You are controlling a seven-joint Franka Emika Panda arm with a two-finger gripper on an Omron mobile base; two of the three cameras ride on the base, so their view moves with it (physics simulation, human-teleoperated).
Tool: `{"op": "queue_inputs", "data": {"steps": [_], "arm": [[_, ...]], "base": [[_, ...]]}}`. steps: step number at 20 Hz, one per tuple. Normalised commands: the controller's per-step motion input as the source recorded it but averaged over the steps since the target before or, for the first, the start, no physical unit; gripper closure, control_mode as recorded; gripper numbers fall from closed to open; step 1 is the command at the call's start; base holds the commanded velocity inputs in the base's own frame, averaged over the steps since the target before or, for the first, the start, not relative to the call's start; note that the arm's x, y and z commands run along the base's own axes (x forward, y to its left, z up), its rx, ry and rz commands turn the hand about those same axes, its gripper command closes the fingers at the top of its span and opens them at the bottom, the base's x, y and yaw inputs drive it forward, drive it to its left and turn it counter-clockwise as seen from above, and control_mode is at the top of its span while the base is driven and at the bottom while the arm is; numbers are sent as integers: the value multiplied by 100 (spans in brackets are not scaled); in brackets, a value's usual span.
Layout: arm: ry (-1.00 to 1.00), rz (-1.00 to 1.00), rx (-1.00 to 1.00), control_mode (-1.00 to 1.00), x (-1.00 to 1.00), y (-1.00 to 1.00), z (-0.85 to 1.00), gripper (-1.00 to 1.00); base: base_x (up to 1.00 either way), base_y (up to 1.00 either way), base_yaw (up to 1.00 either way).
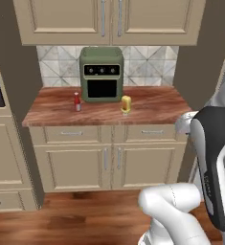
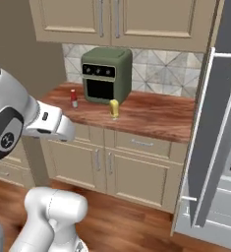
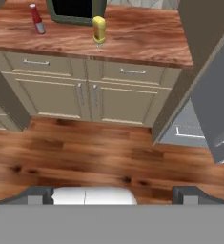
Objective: Place the mustard and ketchup from the counter to the top shelf of the fridge. If the existing items in the fridge are on the top shelf, move them to other shelves.
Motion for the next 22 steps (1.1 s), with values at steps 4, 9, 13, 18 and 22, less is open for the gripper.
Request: {"op": "queue_inputs", "data": {"steps": [4, 9, 13, 18, 22], "arm": [[0, 0, 0, 100, 0, 0, 0, -100], [0, 0, 0, 100, 0, 0, 0, -100], [0, 0, 0, 100, 0, 0, 0, -100], [0, 0, 0, 100, 0, 0, 0, -100], [0, 0, 10, -100, 32, -24, -51, -100]], "base": [[100, 48, 0], [82, 10, 0], [53, 0, 0], [33, -4, 0], [5, -5, 0]]}}
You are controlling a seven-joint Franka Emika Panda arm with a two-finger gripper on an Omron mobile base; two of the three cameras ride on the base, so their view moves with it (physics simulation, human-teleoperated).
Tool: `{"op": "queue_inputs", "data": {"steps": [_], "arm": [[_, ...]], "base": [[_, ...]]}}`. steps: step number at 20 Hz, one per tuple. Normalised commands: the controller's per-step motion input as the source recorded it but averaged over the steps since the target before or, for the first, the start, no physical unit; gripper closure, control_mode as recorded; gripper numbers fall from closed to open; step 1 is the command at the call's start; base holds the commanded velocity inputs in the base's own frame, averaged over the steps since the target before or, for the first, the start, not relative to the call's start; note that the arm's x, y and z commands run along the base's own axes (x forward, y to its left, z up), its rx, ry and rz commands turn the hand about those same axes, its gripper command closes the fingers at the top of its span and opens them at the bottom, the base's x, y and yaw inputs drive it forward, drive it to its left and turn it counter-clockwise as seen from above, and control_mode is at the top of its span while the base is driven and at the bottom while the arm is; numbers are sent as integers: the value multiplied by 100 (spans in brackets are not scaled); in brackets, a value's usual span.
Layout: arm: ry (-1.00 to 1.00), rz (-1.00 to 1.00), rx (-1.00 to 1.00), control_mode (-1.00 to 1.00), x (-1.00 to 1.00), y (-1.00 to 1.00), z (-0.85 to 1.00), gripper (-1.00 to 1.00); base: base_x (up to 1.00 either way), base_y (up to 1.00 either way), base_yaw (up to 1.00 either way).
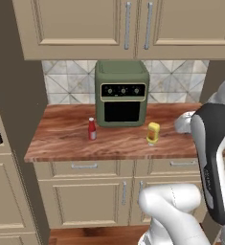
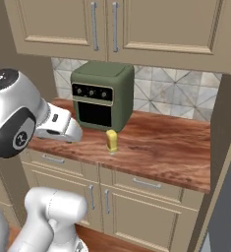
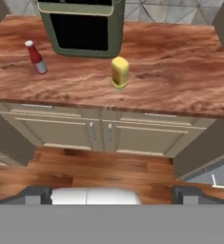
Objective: Place the mustard and ketchup from the counter to the top shelf of the fridge. If the existing items in the fridge are on the top shelf, move them to other shelves.
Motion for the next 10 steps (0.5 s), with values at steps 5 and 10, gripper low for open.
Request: {"op": "queue_inputs", "data": {"steps": [5, 10], "arm": [[0, 0, 18, -100, 75, -18, -58, -100], [0, 6, 5, -100, 87, 0, -41, -100]], "base": [[0, 0, 0], [0, 0, 0]]}}
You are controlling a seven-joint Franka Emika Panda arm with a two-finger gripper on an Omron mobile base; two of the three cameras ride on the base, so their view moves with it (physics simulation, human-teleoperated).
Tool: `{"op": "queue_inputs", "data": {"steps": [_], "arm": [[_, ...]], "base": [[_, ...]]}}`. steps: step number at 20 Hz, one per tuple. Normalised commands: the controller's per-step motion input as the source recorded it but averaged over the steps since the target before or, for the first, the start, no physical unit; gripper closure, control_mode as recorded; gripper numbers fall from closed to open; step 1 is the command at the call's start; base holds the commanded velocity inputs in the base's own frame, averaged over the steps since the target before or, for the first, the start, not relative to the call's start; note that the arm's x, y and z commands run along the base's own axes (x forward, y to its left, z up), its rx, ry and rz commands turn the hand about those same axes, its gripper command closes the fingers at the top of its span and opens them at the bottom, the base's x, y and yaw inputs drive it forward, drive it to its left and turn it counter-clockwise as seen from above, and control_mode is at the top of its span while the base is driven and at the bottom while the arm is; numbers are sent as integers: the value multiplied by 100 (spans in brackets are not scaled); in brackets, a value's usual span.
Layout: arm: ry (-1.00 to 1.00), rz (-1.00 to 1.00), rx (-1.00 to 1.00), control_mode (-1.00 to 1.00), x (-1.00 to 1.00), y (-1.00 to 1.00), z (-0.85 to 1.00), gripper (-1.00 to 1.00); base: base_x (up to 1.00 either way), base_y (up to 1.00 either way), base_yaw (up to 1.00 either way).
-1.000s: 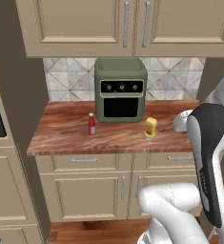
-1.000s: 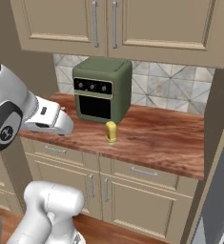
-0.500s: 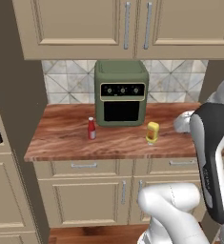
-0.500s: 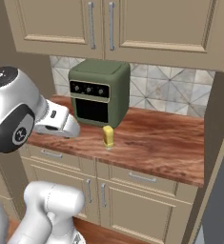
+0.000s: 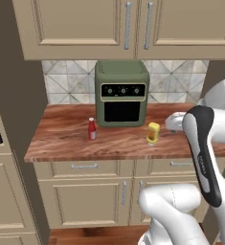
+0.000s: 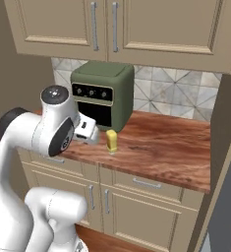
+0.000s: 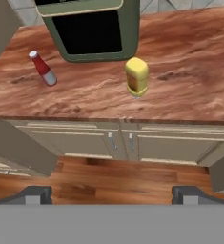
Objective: Place the mustard and ketchup from the counter to the top shelf of the fridge. If the existing items in the fridge are on the top shelf, move them to other shelves.
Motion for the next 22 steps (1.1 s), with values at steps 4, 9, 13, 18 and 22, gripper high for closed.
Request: {"op": "queue_inputs", "data": {"steps": [4, 9, 13, 18, 22], "arm": [[0, 13, 0, -100, 74, -8, -42, -100], [2, 16, 0, -100, 33, -40, -43, -100], [5, 17, 0, -100, 14, -33, -22, -100], [2, 7, 0, -100, 37, -1, -24, -100], [0, 0, -2, -100, 32, 0, -16, -100]], "base": [[0, 0, 0], [0, 0, 0], [0, 0, 0], [0, 0, 0], [0, 0, 0]]}}
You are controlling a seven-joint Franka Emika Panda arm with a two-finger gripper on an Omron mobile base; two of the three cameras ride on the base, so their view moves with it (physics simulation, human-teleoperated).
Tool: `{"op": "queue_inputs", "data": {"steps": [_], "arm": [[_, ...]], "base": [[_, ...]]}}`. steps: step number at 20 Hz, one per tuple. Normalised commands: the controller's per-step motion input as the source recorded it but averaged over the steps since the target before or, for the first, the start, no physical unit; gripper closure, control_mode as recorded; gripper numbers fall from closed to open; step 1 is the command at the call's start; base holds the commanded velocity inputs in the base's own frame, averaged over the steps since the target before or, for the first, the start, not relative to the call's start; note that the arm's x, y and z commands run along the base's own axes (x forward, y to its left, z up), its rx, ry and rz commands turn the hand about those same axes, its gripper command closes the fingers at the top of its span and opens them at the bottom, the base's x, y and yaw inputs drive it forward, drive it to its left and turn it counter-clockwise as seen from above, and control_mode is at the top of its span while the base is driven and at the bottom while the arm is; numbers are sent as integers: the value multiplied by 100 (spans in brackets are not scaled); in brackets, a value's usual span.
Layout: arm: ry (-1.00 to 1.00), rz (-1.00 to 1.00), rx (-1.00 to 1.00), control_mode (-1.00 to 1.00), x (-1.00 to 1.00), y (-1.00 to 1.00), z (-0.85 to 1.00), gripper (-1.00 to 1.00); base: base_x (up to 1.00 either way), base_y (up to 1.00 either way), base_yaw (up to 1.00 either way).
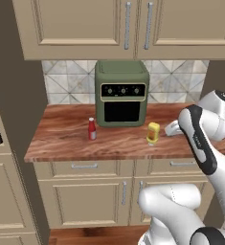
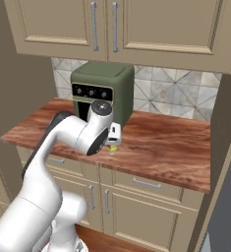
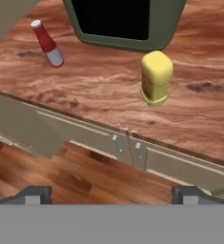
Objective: Place the mustard and ketchup from the counter to the top shelf of the fridge. If the existing items in the fridge are on the top shelf, move them to other shelves.
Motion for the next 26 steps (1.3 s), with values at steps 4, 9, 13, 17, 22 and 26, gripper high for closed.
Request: {"op": "queue_inputs", "data": {"steps": [4, 9, 13, 17, 22, 26], "arm": [[0, 1, -1, -100, 33, 0, -19, -100], [0, 2, -2, -100, 25, 0, -24, -100], [0, 2, -1, -100, 26, 0, -25, -100], [0, 2, 0, -100, 36, 0, -23, -100], [0, 3, 0, -100, 33, 0, -23, -100], [2, 1, 0, -100, 30, 0, -8, -100]], "base": [[0, 0, 0], [0, 0, 0], [0, 0, 0], [0, 0, 0], [0, 0, 0], [0, 0, 0]]}}
